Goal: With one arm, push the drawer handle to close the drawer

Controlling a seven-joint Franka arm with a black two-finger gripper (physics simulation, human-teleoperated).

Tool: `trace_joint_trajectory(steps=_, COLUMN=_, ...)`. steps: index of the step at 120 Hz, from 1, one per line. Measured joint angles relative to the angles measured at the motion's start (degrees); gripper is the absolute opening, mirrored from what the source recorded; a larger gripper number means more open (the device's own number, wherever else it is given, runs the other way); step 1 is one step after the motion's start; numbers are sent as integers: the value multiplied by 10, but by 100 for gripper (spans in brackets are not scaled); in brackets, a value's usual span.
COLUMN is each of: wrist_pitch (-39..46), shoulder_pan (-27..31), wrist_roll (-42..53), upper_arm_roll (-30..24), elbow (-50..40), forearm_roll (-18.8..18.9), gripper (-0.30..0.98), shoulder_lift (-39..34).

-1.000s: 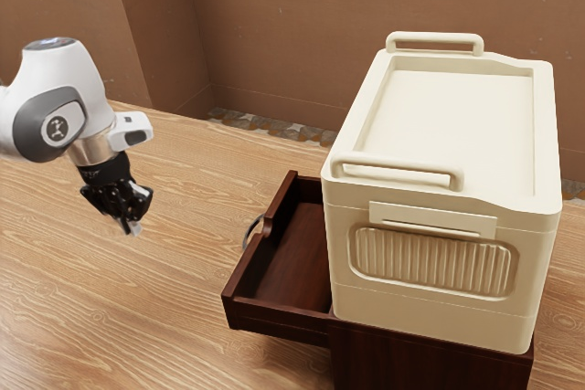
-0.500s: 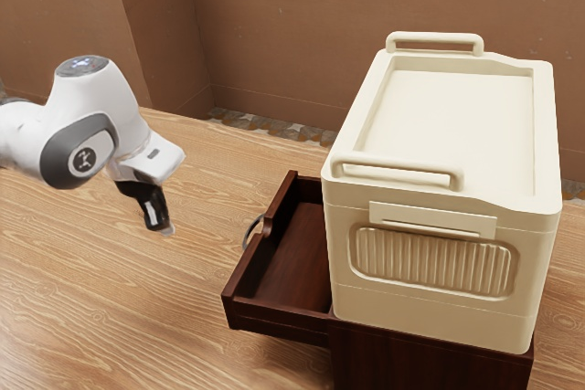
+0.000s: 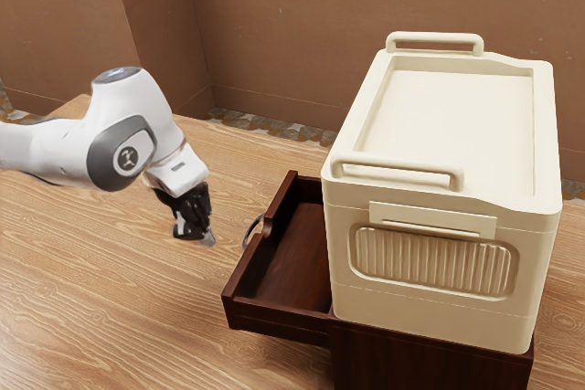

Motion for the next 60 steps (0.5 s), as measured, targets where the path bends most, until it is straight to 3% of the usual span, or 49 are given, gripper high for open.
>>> trace_joint_trajectory(steps=60, wrist_pitch=2, shoulder_pan=-23, wrist_roll=149, upper_arm_roll=0, elbow=72, forearm_roll=-24, gripper=-10, shoulder_lift=73)
